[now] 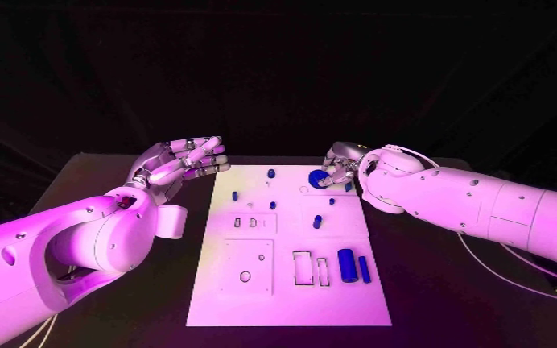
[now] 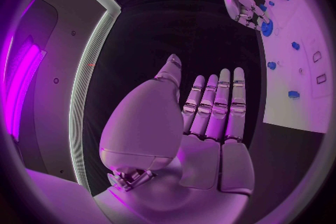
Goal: Assemble the parts on the task board
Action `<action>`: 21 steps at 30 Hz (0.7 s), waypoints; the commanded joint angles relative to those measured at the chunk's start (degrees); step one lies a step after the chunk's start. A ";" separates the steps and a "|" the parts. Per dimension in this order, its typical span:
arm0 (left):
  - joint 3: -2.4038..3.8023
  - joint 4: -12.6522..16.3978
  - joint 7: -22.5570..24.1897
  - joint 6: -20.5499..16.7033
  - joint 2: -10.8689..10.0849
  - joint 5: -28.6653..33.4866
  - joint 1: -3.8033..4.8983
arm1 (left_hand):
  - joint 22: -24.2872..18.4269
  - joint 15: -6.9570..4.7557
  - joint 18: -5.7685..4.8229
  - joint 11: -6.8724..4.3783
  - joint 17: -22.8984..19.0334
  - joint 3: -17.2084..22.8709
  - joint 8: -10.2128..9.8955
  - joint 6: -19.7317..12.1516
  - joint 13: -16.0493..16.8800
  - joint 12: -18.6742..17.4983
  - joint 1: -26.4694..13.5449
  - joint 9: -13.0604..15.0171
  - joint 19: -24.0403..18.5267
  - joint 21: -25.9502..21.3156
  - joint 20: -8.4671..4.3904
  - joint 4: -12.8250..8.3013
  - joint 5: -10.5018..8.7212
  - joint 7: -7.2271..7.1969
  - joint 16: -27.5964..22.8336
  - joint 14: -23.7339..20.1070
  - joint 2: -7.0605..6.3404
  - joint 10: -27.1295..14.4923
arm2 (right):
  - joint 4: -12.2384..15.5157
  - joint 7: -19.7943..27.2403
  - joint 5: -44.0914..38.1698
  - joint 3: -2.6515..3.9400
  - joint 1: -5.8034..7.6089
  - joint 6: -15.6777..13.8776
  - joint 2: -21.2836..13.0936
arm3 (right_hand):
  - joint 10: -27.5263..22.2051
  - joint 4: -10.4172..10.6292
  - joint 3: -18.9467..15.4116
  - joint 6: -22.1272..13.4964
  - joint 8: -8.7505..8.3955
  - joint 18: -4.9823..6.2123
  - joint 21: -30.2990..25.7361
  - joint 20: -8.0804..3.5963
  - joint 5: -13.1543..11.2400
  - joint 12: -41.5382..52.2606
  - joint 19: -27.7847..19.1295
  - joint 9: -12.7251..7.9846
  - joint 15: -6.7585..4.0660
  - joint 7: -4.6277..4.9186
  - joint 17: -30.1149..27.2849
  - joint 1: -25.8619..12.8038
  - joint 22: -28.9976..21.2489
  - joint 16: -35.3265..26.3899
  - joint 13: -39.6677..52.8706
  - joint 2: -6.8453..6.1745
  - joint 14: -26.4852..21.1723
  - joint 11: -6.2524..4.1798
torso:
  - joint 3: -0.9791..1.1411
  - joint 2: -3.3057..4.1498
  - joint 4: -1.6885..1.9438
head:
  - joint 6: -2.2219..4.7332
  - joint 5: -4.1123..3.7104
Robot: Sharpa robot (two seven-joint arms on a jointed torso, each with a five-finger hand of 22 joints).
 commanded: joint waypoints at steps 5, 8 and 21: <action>0.05 0.03 0.16 0.99 0.08 -0.36 0.08 | -0.01 -0.04 0.70 -0.15 0.05 0.03 -0.15 0.20 -0.03 -0.33 0.30 0.00 0.39 0.24 -0.17 -0.33 -0.05 0.13 -0.31 0.27 0.35 -0.14 | 0.49 0.79 -0.38 -0.17 -0.35 -3.59 -0.19 | 2.77 -0.05 2.08 2.88 1.25 -0.94 1.06 -0.07 -0.50 3.45 5.71 0.46 -0.10 -0.76 7.82 1.89 14.68 0.69 3.57 2.55 4.53 -0.64 | -0.01 -0.03 0.01 | -0.05 0.12; 0.05 -0.02 0.11 1.00 0.07 -0.36 0.08 | -0.01 -0.04 0.70 -0.15 0.05 0.03 -0.15 0.20 -0.03 -0.33 0.30 0.00 0.39 0.24 -0.17 -0.33 -0.05 0.13 -0.31 0.27 0.35 -0.14 | 0.99 1.23 -0.83 -0.17 -0.40 -6.24 -0.35 | 3.96 -0.54 3.48 4.07 1.47 -1.04 1.31 -0.38 -0.23 4.85 5.99 0.67 -0.46 -1.24 8.27 2.81 15.05 0.91 5.12 3.16 4.64 -1.07 | 0.00 -0.02 0.01 | -0.03 0.11; 0.05 -0.20 -0.05 0.96 0.08 -0.37 0.08 | -0.03 -0.03 0.68 -0.13 0.04 0.09 -0.24 0.13 -0.05 -0.40 0.43 -0.01 0.44 0.25 -0.18 -0.42 -0.05 0.16 -0.38 0.26 0.44 -0.23 | 3.58 1.84 -1.83 -0.15 -0.44 -8.89 -0.67 | 4.38 -0.56 4.33 4.70 1.21 -1.04 1.31 -0.64 -0.28 5.38 5.99 0.72 -0.65 -1.41 8.39 2.52 15.05 0.98 5.72 2.85 4.66 -1.23 | -0.01 0.00 0.02 | 0.03 0.17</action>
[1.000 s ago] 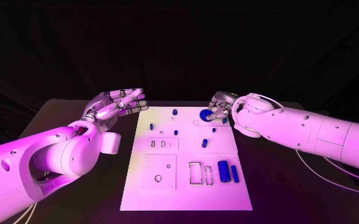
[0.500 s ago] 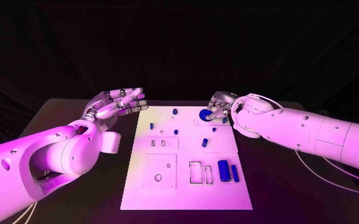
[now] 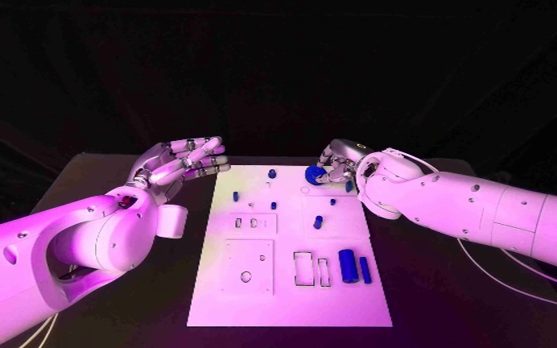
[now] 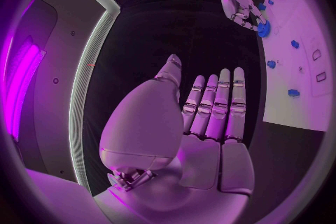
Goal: Assemble the parts on the task board
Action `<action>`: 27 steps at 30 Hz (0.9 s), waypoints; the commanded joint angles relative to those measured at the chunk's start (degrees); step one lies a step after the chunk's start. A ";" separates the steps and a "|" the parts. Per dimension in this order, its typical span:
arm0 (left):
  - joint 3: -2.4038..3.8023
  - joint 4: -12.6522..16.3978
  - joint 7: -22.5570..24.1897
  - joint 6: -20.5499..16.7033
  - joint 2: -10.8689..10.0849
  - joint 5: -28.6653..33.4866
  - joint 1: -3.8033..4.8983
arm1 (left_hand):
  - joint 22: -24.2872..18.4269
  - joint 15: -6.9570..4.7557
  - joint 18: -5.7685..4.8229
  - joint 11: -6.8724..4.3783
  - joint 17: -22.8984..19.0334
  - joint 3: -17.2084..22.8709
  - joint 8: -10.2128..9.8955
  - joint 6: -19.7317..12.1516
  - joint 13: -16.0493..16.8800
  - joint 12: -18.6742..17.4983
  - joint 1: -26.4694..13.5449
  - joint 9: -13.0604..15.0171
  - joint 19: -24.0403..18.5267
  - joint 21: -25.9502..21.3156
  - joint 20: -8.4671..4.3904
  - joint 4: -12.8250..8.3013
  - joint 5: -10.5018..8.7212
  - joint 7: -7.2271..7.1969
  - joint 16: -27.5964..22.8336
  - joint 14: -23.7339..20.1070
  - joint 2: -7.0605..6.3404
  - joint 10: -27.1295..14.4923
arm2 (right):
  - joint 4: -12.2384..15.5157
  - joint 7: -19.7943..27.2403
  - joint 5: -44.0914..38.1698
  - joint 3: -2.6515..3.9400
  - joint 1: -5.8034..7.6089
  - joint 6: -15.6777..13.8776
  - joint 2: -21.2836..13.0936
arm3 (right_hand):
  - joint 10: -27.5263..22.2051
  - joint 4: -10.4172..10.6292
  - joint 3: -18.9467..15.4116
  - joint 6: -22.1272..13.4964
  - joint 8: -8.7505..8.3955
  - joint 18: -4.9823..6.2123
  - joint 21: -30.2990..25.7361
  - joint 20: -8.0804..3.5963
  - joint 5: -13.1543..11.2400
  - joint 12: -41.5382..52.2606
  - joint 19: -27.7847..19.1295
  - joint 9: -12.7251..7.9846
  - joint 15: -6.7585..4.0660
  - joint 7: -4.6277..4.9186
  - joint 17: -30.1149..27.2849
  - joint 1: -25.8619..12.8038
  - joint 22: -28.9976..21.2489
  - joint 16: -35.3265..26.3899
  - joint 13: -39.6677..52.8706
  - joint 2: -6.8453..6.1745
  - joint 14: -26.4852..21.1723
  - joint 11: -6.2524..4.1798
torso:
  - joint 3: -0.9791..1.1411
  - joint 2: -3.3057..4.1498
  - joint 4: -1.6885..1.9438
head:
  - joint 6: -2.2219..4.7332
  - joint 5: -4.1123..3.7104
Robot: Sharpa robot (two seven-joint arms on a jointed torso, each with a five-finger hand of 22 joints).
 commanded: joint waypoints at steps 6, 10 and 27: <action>0.05 0.00 0.05 0.97 0.07 -0.33 0.07 | -0.04 -0.02 0.72 -0.13 0.04 -0.07 -0.24 0.13 -0.05 -0.19 0.21 -0.01 0.23 0.25 0.04 -0.27 -0.05 0.16 -0.38 0.26 0.21 -0.23 | 3.66 0.71 -2.56 0.08 0.24 -2.48 -0.28 | 0.56 -0.01 0.72 1.31 -0.03 -1.10 0.26 -0.27 0.17 0.34 5.99 0.31 -0.48 -0.51 8.44 -0.38 15.07 0.41 5.42 0.47 4.45 -0.16 | -0.04 -0.02 0.01 | 0.02 0.28; 0.05 -0.01 0.02 0.99 0.12 -0.33 0.07 | -0.04 -0.02 0.72 -0.13 0.04 -0.07 -0.24 0.13 -0.05 -0.19 0.21 -0.01 0.23 0.25 0.04 -0.27 -0.05 0.16 -0.38 0.26 0.21 -0.23 | 5.00 0.49 -4.35 0.09 0.42 -2.40 0.75 | 0.60 0.03 0.83 1.37 -0.07 -1.10 0.26 -0.29 0.20 0.38 5.99 0.31 -0.49 -0.53 8.49 -0.45 15.07 0.44 5.47 0.46 4.46 -0.18 | -0.02 0.00 0.07 | -0.01 0.27; 0.05 -0.25 -0.05 1.05 0.61 -0.33 0.07 | -0.05 -0.01 0.71 -0.11 0.03 -0.06 -0.29 0.08 -0.06 -0.24 0.26 -0.02 0.24 0.25 0.03 -0.32 -0.05 0.18 -0.42 0.24 0.23 -0.30 | 0.37 0.18 -8.10 -0.22 -0.56 -1.41 9.78 | 0.57 0.10 1.23 1.43 -0.29 -1.10 0.26 -0.35 0.28 0.37 5.99 0.29 -0.53 -0.55 8.42 -0.62 15.07 0.41 5.48 0.47 4.44 -0.21 | -0.08 0.01 0.14 | -0.15 0.49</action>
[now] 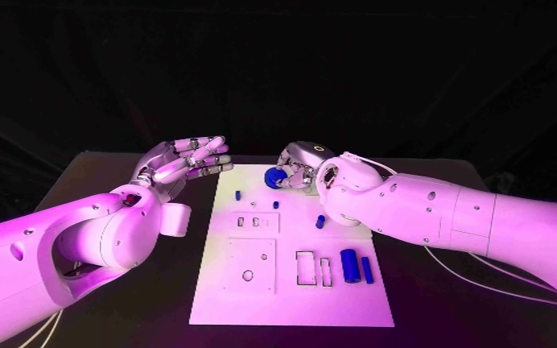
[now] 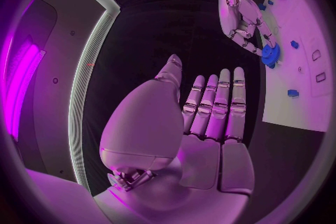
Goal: Assemble the parts on the task board
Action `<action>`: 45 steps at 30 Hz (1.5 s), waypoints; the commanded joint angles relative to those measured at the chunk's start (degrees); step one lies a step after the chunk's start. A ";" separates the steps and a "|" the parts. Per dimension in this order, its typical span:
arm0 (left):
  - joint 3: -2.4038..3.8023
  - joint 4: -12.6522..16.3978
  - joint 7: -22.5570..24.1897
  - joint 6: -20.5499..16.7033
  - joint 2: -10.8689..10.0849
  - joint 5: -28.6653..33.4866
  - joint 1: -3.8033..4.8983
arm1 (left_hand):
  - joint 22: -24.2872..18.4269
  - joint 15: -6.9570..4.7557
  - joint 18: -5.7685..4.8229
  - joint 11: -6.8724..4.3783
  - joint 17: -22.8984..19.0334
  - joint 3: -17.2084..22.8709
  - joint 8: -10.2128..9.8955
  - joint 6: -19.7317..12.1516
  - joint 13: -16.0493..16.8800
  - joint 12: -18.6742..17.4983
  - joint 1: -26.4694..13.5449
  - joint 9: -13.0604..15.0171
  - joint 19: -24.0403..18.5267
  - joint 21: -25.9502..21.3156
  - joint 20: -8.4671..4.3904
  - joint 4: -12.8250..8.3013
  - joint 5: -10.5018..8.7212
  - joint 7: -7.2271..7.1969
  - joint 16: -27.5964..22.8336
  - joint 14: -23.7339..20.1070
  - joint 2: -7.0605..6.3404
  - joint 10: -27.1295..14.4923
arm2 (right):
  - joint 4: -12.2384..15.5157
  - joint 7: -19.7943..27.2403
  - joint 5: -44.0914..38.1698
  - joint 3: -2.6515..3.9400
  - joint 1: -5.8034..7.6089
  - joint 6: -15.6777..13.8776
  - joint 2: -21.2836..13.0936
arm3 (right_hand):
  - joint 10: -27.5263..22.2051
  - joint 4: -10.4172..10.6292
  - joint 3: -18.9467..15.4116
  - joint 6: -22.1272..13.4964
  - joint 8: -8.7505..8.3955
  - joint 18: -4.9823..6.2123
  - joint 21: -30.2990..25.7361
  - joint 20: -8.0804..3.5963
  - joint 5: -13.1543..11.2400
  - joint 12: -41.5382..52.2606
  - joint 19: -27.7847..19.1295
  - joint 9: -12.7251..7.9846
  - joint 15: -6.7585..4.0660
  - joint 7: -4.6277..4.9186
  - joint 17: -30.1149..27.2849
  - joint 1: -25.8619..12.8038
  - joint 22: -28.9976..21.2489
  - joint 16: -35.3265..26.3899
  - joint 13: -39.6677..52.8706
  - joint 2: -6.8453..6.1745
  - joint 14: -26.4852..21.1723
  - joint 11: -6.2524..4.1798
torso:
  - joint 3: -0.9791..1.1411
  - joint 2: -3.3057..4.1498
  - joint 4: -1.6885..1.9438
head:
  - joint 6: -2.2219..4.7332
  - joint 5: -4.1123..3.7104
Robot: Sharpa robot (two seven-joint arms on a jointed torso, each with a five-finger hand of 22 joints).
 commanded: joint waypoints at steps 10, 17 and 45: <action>0.05 -0.11 0.19 1.06 0.41 -0.30 0.07 | -0.08 0.01 0.72 -0.08 0.02 -0.03 -0.36 0.02 -0.07 -0.28 0.36 -0.03 0.26 0.24 0.03 -0.41 -0.05 0.18 -0.27 0.22 0.26 -0.37 | -3.23 0.24 -1.49 -0.06 -1.44 1.64 3.09 | 0.30 0.02 0.47 1.19 0.23 -0.36 0.26 -0.37 0.17 0.08 5.99 0.27 -0.33 -0.70 8.27 -0.44 15.09 0.17 5.45 0.07 4.63 0.02 | 0.09 0.00 -0.04 | -0.24 0.40; 0.05 -0.12 0.16 1.07 0.39 -0.30 0.07 | -0.08 0.01 0.72 -0.08 0.02 -0.03 -0.36 0.02 -0.07 -0.28 0.36 -0.03 0.26 0.24 0.03 -0.41 -0.05 0.18 -0.27 0.22 0.26 -0.37 | -4.06 0.21 -1.46 -0.07 -1.68 1.57 3.68 | -0.16 0.20 0.83 0.93 -0.34 -0.36 0.26 -0.36 -0.06 -0.35 5.99 0.16 -0.26 -0.53 8.14 -1.02 15.09 0.11 5.02 -0.44 4.59 0.15 | 0.09 0.05 -0.18 | -0.24 0.59; 0.05 -0.15 -0.07 1.12 0.27 -0.30 0.07 | -0.10 0.03 0.71 -0.07 0.01 -0.02 -0.42 -0.01 -0.07 -0.31 0.41 -0.04 0.26 0.23 0.03 -0.46 -0.05 0.20 -0.32 0.20 0.29 -0.42 | -2.62 0.99 -0.12 -0.07 -1.71 0.00 2.50 | -3.57 2.21 -0.86 -3.81 -4.95 -0.29 0.08 1.18 -1.51 -3.63 5.79 -0.71 1.44 1.48 8.33 -4.62 14.84 0.21 1.58 -3.34 4.58 2.05 | 0.14 0.01 -0.16 | -0.02 0.56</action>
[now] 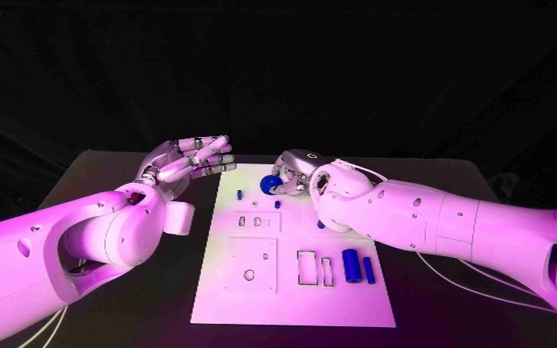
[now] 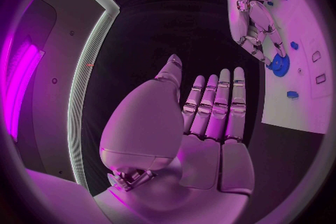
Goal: Assemble the parts on the task board
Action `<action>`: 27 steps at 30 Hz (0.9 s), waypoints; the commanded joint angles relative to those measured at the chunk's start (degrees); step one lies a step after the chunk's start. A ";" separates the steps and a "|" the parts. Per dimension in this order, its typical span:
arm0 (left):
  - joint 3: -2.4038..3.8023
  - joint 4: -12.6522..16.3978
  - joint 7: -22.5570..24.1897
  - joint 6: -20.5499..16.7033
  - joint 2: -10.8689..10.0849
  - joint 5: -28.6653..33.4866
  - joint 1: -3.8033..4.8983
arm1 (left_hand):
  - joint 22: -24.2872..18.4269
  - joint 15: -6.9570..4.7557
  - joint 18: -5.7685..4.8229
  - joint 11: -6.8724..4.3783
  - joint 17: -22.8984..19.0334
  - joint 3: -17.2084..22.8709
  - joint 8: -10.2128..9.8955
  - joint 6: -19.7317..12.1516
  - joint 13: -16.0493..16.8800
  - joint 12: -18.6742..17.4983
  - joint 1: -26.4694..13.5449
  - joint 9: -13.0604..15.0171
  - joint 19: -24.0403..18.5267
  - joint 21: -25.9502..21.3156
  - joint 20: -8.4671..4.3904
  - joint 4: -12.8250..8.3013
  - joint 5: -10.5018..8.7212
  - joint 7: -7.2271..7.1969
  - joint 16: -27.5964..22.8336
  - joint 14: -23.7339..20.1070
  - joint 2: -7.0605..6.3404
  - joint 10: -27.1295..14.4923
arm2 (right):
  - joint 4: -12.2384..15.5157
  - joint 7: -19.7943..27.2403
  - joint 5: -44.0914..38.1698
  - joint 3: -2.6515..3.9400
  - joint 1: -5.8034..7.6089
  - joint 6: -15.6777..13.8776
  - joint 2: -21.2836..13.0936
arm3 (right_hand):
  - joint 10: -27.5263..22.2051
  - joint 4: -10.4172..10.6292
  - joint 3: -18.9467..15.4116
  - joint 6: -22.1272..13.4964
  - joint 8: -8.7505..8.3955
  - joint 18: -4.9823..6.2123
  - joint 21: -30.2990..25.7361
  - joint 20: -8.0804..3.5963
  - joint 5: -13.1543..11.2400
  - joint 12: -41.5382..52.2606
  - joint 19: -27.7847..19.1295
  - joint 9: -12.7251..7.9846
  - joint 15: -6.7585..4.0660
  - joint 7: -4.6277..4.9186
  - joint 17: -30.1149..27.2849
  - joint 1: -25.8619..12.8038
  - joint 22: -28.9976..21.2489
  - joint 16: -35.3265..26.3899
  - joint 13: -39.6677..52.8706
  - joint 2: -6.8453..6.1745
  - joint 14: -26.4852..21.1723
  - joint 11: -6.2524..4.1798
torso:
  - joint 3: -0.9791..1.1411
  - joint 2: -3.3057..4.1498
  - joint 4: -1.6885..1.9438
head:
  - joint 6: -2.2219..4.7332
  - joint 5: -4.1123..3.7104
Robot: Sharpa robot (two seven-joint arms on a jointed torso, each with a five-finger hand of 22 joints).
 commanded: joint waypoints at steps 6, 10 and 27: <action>0.05 0.05 0.23 1.14 -0.25 -0.28 0.08 | -0.09 0.05 0.70 -0.04 0.00 0.00 -0.26 -0.04 -0.07 -0.34 0.47 -0.04 0.25 0.21 0.04 -0.53 -0.05 0.21 -0.41 0.16 0.33 -0.48 | 5.66 5.68 6.01 0.20 0.90 -3.99 -7.41 | 0.54 0.12 -0.04 1.14 -0.05 -0.21 -0.13 0.54 0.71 0.80 5.56 0.41 0.30 -0.17 8.17 -0.03 14.56 0.14 1.93 0.65 4.53 -0.04 | -0.03 -0.06 -0.29 | 0.43 -0.30; 0.05 0.26 0.11 1.53 -0.56 -0.28 0.08 | -0.10 0.05 0.70 -0.05 0.00 0.00 -0.26 -0.03 -0.07 -0.34 0.48 -0.04 0.25 0.21 0.04 -0.54 -0.05 0.21 -0.42 0.16 0.34 -0.47 | 8.04 12.45 13.37 0.27 1.97 -0.19 -13.21 | -0.42 -0.44 0.38 1.31 -0.23 0.16 -1.07 0.50 0.03 -0.17 4.55 0.49 0.26 -0.15 7.27 1.09 13.37 -0.27 0.94 0.96 4.29 -0.07 | -0.02 -0.01 -0.86 | 0.99 -0.69; 0.02 -0.02 -0.14 2.62 -0.83 -0.28 0.05 | -0.14 0.03 0.71 -0.08 0.01 0.10 -0.25 0.12 -0.03 -0.26 0.67 0.00 0.28 0.20 0.03 -0.70 -0.05 0.21 -0.48 0.24 0.56 -0.33 | 4.71 22.45 20.35 0.30 2.34 6.68 -24.10 | -1.79 -2.07 -0.05 0.52 -1.49 0.41 -1.76 0.59 1.01 -1.53 3.86 0.41 0.41 0.11 7.49 3.11 12.60 -0.28 -0.34 -0.50 4.29 0.16 | 0.80 0.34 -2.31 | 1.08 -0.67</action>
